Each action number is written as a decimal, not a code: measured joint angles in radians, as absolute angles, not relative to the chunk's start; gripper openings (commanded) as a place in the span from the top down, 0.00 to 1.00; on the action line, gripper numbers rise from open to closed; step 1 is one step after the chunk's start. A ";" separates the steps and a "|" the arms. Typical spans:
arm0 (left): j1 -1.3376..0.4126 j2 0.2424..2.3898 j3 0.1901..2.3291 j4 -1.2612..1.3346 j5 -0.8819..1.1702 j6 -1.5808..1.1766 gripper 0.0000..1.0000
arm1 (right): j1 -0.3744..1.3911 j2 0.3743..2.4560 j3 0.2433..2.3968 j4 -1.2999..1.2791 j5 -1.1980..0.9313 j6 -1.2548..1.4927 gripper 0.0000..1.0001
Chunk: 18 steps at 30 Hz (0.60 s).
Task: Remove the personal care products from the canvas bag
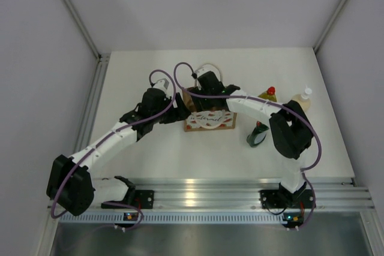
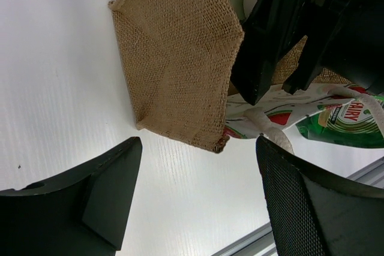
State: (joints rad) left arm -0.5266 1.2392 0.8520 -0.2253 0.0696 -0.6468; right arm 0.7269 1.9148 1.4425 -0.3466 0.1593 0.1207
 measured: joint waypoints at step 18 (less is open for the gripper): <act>-0.527 1.233 0.850 -0.225 0.062 -0.646 0.19 | 0.733 1.897 1.440 -0.352 0.170 0.084 1.00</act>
